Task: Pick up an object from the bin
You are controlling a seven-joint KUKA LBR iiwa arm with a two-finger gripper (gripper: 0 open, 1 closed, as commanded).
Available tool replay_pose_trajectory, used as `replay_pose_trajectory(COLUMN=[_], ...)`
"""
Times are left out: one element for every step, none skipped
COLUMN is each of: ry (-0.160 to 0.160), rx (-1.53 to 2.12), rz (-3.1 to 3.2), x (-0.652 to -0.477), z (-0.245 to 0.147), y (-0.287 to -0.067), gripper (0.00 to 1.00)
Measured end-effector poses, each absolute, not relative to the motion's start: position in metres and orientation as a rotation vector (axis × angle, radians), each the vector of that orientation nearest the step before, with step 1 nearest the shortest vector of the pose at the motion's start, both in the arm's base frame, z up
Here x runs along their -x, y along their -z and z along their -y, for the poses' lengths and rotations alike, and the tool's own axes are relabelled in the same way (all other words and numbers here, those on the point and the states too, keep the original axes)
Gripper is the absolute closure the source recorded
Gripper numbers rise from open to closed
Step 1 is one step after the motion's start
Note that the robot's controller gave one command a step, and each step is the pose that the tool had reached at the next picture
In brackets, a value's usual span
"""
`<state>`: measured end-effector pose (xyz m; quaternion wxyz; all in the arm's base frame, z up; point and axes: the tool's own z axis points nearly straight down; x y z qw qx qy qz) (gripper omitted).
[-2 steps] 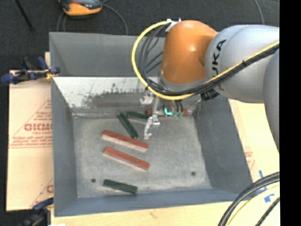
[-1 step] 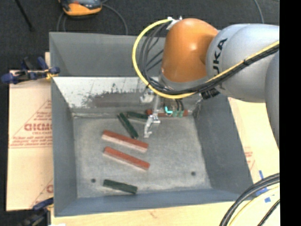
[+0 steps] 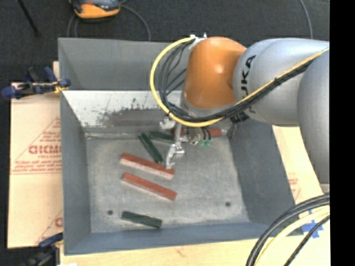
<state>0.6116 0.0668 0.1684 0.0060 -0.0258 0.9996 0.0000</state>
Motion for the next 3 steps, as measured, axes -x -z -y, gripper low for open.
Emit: replay_pose_trajectory(ry=[-0.01,-0.01,-0.003], rx=[0.048,0.047,-0.001], rz=[-3.112,-3.113,-3.13], x=[-0.606,-0.606,-0.625], z=[-0.091,-0.091,-0.094], y=[-0.079,-0.079,-0.24], gripper=[1.0,1.0,1.0])
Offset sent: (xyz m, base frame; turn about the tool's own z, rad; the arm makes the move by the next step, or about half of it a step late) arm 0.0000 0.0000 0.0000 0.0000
